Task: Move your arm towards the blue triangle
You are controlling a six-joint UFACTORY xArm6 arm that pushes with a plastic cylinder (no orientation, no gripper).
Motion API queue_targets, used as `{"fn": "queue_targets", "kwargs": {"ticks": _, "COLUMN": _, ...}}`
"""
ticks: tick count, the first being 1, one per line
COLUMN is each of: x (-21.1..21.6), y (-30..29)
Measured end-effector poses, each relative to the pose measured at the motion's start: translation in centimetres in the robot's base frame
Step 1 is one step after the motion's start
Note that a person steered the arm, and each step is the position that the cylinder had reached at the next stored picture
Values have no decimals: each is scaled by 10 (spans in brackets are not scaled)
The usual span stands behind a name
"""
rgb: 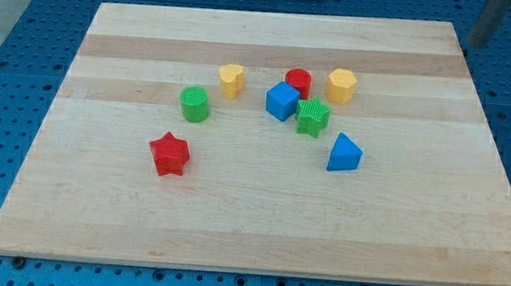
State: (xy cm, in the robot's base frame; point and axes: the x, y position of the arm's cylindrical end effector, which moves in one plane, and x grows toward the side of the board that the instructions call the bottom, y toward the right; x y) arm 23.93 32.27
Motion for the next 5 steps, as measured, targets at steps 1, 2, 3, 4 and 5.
{"fn": "queue_targets", "kwargs": {"ticks": 1, "x": 0, "y": 0}}
{"fn": "queue_targets", "kwargs": {"ticks": 2, "x": 5, "y": -10}}
{"fn": "queue_targets", "kwargs": {"ticks": 3, "x": 49, "y": -33}}
{"fn": "queue_targets", "kwargs": {"ticks": 4, "x": 152, "y": -63}}
{"fn": "queue_targets", "kwargs": {"ticks": 5, "x": 230, "y": -105}}
